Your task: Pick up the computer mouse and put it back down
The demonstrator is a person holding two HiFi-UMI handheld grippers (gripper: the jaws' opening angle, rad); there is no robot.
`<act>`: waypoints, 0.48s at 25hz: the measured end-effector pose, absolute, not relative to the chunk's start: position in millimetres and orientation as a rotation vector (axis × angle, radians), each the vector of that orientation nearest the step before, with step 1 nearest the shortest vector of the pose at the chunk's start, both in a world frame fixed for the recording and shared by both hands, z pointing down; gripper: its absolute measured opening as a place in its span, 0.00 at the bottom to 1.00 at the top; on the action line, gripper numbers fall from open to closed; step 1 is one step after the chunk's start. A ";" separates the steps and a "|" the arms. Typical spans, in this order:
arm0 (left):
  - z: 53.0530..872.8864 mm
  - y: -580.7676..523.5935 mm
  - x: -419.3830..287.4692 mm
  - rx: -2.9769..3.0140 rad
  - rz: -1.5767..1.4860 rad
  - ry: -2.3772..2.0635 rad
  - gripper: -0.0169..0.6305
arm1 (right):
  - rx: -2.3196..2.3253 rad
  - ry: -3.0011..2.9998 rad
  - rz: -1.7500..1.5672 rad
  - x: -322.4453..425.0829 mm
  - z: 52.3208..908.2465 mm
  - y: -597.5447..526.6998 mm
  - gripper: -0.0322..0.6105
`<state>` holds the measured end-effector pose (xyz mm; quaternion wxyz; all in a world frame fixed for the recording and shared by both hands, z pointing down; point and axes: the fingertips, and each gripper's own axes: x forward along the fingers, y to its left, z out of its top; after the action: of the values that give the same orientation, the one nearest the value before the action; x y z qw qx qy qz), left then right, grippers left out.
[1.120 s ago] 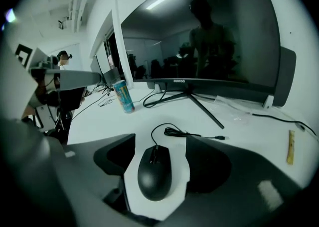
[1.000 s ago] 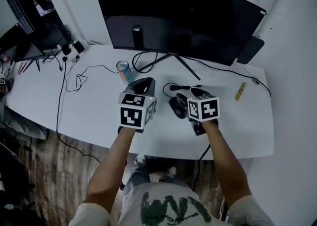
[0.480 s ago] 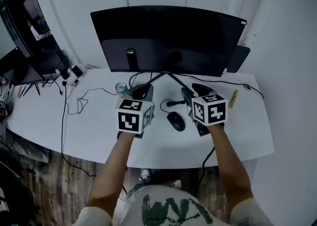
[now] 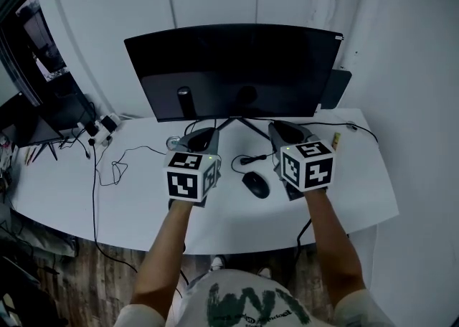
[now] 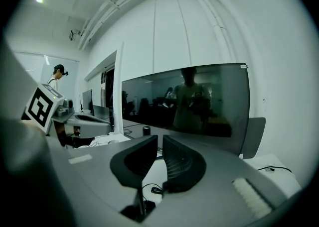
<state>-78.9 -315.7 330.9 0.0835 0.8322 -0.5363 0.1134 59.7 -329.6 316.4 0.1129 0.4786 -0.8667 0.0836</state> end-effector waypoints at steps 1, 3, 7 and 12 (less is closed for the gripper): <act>330.1 -316.2 -79.5 2.487 0.339 -1.599 0.03 | 1.410 -2.543 0.242 59.8 315.2 -329.2 0.08; 329.5 -316.8 -81.1 2.493 0.340 -1.597 0.03 | 1.412 -2.545 0.236 58.6 313.4 -328.0 0.05; 331.0 -318.0 -84.6 2.494 0.343 -1.597 0.03 | 1.414 -2.548 0.229 56.8 313.3 -327.6 0.05; 331.2 -318.5 -89.3 2.489 0.343 -1.602 0.03 | 1.419 -2.540 0.230 57.0 313.9 -327.9 0.05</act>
<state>-89.3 -318.5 331.2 0.0807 0.8326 -0.5359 0.1146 57.0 -327.9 313.9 0.1113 0.4832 -0.8649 0.0784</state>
